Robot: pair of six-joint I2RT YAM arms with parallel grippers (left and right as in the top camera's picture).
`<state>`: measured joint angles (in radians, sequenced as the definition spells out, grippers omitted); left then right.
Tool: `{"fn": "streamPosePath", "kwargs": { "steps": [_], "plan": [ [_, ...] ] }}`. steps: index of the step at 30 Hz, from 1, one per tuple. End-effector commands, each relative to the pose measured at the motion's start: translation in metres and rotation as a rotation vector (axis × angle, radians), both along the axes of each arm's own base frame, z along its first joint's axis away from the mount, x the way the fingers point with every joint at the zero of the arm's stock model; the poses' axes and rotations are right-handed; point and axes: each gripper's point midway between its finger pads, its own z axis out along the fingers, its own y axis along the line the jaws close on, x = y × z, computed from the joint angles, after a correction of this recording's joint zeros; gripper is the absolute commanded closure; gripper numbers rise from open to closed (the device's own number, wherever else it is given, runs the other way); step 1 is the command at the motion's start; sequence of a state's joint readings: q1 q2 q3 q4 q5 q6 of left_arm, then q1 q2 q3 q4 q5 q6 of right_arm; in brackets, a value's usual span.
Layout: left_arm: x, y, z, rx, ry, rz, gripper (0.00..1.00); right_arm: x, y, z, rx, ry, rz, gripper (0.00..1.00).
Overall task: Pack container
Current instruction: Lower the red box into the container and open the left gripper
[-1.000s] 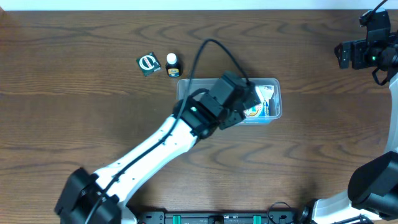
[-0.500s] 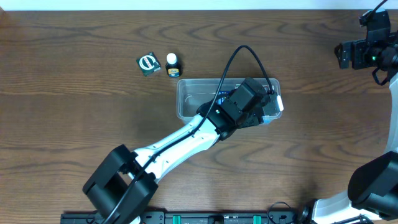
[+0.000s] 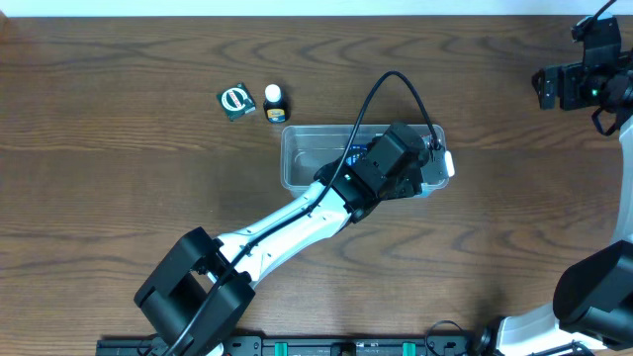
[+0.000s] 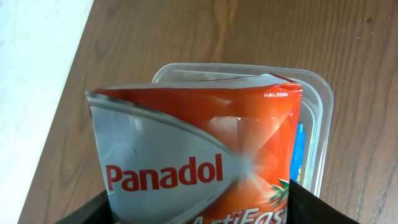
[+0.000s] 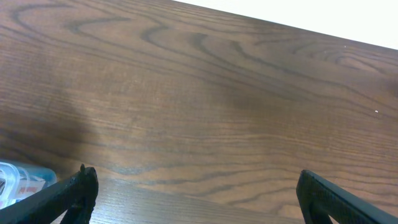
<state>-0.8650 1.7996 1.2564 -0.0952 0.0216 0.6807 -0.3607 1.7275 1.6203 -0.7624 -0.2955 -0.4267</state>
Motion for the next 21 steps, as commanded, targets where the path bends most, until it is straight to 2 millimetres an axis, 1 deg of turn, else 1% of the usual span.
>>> {"fn": "streamPosePath", "kwargs": {
  "steps": [1, 5, 10, 14, 17, 19, 21],
  "plan": [
    [0.002, -0.002, 0.0, 0.001, -0.01, -0.003, 0.3, 0.0, -0.002, -0.001, 0.014, 0.003, -0.01, 0.01],
    [0.002, -0.002, -0.002, 0.023, -0.027, -0.028, 0.29, 0.0, -0.002, -0.001, 0.014, 0.003, -0.01, 0.01],
    [-0.004, -0.008, -0.003, 0.023, -0.025, -0.092, 0.3, 0.0, -0.002, -0.001, 0.014, 0.003, -0.01, 0.01],
    [-0.004, -0.008, -0.004, 0.022, -0.023, -0.094, 0.3, 0.0, -0.002, -0.001, 0.014, 0.003, -0.01, 0.01],
    [0.002, -0.006, -0.002, 0.028, -0.048, -0.068, 0.3, 0.0, -0.002, -0.001, 0.014, 0.003, -0.01, 0.01],
    [0.009, -0.001, 0.002, 0.038, -0.076, -0.024, 0.3, 0.0, -0.002, -0.001, 0.014, 0.003, -0.01, 0.01],
    [0.016, 0.006, 0.009, 0.031, -0.092, 0.045, 0.29, 0.0, -0.002, -0.001, 0.014, 0.003, -0.01, 0.01]
  ]
}}
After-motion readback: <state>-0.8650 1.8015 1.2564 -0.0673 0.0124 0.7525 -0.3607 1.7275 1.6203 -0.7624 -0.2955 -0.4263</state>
